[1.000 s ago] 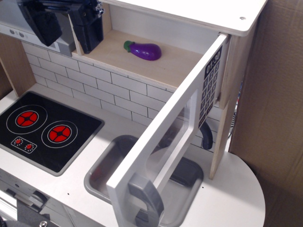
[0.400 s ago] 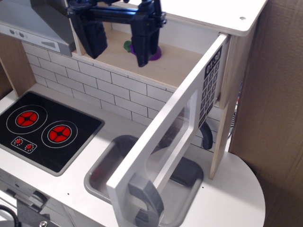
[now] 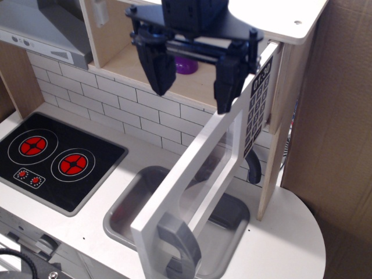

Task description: Close microwave

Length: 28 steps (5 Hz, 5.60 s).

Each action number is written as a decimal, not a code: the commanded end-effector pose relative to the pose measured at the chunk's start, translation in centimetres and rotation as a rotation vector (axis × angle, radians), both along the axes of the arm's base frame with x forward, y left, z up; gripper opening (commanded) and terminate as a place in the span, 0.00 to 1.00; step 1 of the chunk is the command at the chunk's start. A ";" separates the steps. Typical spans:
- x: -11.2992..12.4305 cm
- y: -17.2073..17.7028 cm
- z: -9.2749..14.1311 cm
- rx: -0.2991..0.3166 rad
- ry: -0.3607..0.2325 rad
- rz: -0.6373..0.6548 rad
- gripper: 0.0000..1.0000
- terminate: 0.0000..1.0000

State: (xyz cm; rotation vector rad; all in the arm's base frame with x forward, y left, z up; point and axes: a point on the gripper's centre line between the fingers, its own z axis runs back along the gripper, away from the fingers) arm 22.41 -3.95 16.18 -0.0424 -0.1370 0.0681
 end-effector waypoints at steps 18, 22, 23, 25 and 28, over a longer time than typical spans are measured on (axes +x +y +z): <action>7.8 9.6 -8.6 0.138 -0.126 -0.004 1.00 0.00; 12.2 11.2 -9.3 0.133 -0.328 0.046 1.00 0.00; 12.8 11.3 -9.3 0.136 -0.373 0.057 1.00 0.00; 14.3 11.8 -8.8 0.149 -0.416 0.032 1.00 0.00; 11.6 9.8 -8.4 0.147 -0.304 0.074 1.00 0.00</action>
